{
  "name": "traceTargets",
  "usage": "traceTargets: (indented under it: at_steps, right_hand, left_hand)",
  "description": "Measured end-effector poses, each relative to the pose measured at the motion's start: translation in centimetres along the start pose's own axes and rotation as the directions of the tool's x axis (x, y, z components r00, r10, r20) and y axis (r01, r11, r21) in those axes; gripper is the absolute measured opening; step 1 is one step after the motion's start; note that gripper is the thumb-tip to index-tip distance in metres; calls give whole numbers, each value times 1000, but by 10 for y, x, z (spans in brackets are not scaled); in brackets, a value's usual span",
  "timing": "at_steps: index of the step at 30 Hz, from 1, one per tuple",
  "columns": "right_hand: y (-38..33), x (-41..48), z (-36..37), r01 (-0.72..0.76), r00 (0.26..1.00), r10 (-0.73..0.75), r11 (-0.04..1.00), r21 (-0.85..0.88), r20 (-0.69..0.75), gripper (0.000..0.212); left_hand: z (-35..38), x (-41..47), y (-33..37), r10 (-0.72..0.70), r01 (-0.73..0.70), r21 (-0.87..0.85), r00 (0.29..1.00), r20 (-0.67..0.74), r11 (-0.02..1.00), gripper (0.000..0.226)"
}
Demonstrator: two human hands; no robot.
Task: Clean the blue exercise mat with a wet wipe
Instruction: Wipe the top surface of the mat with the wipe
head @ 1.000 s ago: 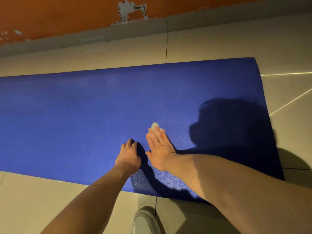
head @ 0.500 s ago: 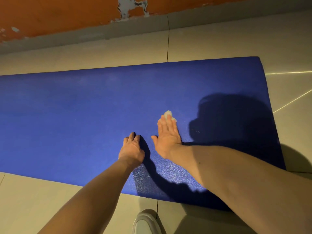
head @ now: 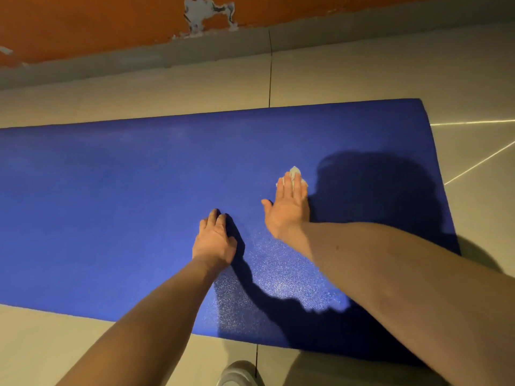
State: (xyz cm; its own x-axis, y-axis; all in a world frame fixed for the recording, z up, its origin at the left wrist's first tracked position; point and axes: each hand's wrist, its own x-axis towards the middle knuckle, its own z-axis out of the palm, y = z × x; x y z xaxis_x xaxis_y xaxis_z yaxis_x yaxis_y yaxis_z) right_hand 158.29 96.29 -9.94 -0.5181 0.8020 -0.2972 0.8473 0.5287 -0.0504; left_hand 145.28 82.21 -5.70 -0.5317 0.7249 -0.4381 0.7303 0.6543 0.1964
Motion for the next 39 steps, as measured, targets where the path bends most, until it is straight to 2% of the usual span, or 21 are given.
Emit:
traceTargets:
  at_steps: [1, 3, 6, 8, 9, 13, 17, 18, 21, 24, 25, 27, 29, 31, 33, 34, 36, 39]
  right_hand:
    - [-12, -3, 0, 15, 1000, -16, 999, 45, 23, 76]
    - [-33, -11, 5, 187, 981, -189, 981, 52, 31, 76]
    - [-27, -12, 9, 477, 879, -476, 876, -66, 34, 73]
    - [-6, 5, 10, 569, 821, -571, 814, -121, 17, 70]
    - [6, 14, 7, 546, 834, -551, 827, -134, -3, 70]
    - [50, 48, -10, 258, 965, -264, 951, -171, -9, 72]
    - [18, 42, -4, 109, 993, -112, 991, -75, -38, 76]
    - [4, 37, -1, 141, 989, -144, 988, -59, -34, 76]
    - [-17, 30, 4, 360, 931, -364, 927, -104, -25, 73]
    - [1, 47, 0, 499, 864, -503, 860, -101, -14, 69]
    - [11, 55, -2, 503, 862, -507, 857, -107, -12, 67]
    - [32, 73, -9, 376, 924, -383, 916, -139, -21, 67]
    - [45, 85, -21, 143, 989, -145, 979, -145, -3, 69]
    - [40, 90, -28, -61, 998, 62, 992, -112, 9, 72]
    - [19, 90, -29, -134, 991, 135, 991, -19, 7, 75]
    - [5, 89, -27, -100, 995, 100, 995, 17, 16, 75]
    - [-21, 82, -17, 89, 996, -89, 996, 19, 7, 75]
    - [-23, 78, -12, 339, 940, -340, 939, -63, 2, 72]
  left_hand:
    - [1, 2, 1, 0, 0, 5, 1000, 3, 1000, 68]
    - [2, 5, 2, 2, -2, 12, 1000, 11, 1000, 68]
    - [4, 11, 3, 11, -11, 30, 1000, 2, 999, 66]
    - [4, 17, 6, 16, -16, 37, 1000, -18, 999, 67]
    - [4, 20, 7, 22, -21, 39, 999, -27, 999, 68]
    - [1, 31, 14, 31, -30, 22, 999, -40, 999, 71]
    - [-1, 36, 15, 27, -27, 15, 999, -36, 1000, 71]
    - [-2, 38, 14, 24, -23, 18, 999, -35, 1000, 71]
    - [-2, 42, 12, 23, -22, 33, 999, -41, 999, 68]
    - [-2, 47, 16, 22, -21, 24, 998, -66, 1000, 66]
    - [-2, 48, 18, 18, -17, 18, 997, -71, 1000, 66]
    - [-2, 51, 20, 23, -22, 14, 996, -84, 1000, 66]
    - [-4, 53, 22, 29, -28, 13, 996, -84, 1000, 67]
    - [-5, 54, 21, 26, -25, 15, 997, -74, 1000, 67]
    - [-5, 55, 19, 23, -22, 12, 998, -62, 1000, 68]
    - [-5, 55, 19, 22, -22, 10, 998, -56, 1000, 67]
    - [-5, 57, 18, 23, -22, 13, 999, -49, 1000, 65]
    - [-5, 60, 21, 20, -19, 20, 998, -66, 1000, 63]
